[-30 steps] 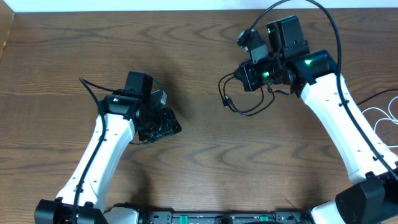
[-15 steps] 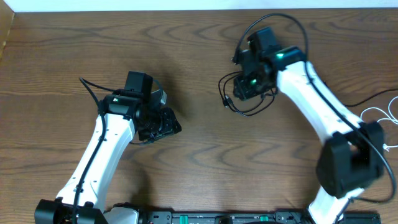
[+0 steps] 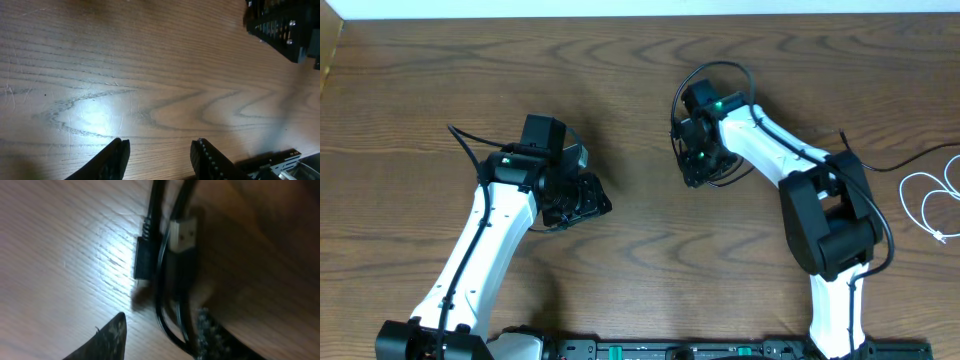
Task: Untangle cables
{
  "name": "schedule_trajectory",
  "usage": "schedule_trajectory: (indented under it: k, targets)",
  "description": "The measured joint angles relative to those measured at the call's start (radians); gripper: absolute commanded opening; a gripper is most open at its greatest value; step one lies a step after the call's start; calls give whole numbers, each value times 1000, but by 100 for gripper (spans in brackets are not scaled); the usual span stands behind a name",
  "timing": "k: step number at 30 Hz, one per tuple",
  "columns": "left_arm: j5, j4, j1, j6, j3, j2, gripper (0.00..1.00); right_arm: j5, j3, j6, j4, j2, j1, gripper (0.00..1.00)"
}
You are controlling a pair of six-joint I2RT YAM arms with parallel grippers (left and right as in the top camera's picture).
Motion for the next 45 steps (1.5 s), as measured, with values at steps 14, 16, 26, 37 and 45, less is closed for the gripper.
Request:
schedule_trajectory:
  k: [14, 16, 26, 37, 45]
  targets:
    - [0, 4, 0, 0, 0, 0, 45, 60, 0, -11, -164, 8, 24, 1]
    - [0, 7, 0, 0, 0, 0, 45, 36, 0, -11, -172, 8, 24, 1]
    - [0, 7, 0, 0, 0, 0, 45, -231, 3, -71, -168, -113, 18, 1]
    - [0, 8, 0, 0, 0, 0, 45, -313, 50, -59, 6, -518, 2, 1]
    - [13, 75, 0, 0, 0, 0, 45, -327, 50, -5, 32, -575, 2, 4]
